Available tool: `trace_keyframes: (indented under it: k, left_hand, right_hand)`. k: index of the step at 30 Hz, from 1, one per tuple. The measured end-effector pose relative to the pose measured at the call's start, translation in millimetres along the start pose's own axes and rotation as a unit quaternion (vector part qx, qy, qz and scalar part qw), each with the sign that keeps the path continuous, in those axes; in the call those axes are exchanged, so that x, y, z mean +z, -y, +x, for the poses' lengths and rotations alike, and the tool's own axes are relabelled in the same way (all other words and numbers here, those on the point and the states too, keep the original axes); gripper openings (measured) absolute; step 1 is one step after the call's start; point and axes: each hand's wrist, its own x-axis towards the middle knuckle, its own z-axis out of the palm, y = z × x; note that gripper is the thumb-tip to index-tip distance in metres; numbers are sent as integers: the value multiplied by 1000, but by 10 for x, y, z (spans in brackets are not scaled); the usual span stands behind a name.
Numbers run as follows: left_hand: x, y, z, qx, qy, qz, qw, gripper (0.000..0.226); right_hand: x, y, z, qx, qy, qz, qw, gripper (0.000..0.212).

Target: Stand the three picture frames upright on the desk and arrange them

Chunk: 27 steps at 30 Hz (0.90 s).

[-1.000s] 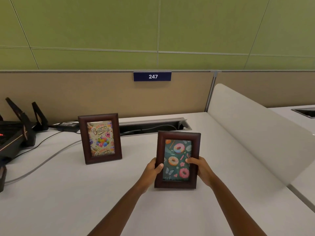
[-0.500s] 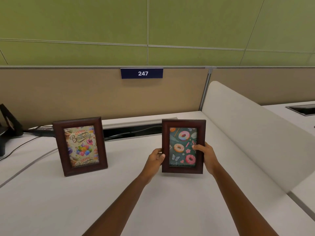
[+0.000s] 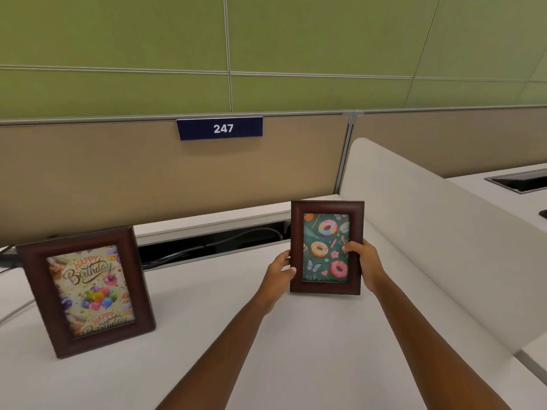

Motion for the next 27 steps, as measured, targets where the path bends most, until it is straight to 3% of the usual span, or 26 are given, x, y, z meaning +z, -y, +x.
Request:
trace_keyframes:
  k: [18,24,27]
  left_hand:
    - [202,94,125,8,1,8,1000,42]
    - [230,205,72,-7,15,61,998,48]
    - [197,322,2,-27,-6,118,993,54]
  right_hand:
    - [-183,7,252,11,-21,-43,999,15]
    - [-190,-23,195,-9,-10,-63,998,14]
    - [-209,-69,107,-26,-15,-91,995,30]
